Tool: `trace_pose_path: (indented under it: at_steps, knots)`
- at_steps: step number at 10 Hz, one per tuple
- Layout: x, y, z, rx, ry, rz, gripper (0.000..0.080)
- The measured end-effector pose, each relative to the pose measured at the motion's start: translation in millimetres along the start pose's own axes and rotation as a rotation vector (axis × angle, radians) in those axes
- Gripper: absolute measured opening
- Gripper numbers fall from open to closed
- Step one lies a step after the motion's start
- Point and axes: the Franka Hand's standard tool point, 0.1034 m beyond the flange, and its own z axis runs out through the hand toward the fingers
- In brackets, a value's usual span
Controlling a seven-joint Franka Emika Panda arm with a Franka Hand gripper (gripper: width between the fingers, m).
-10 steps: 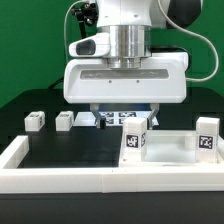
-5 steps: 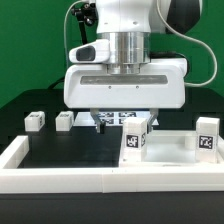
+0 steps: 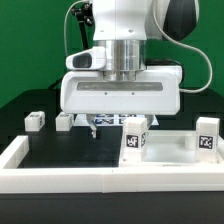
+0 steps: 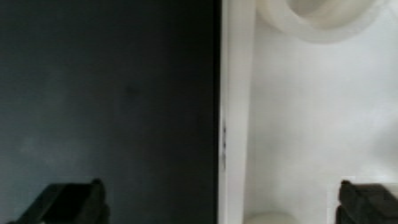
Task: Assemble square table
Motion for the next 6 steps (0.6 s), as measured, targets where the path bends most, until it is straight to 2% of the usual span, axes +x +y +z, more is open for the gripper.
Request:
trace_pose_path:
  at_steps: [6]
  knots:
    - [-11.7, -0.9, 22.5, -0.012, -0.014, -0.008, 0.0649]
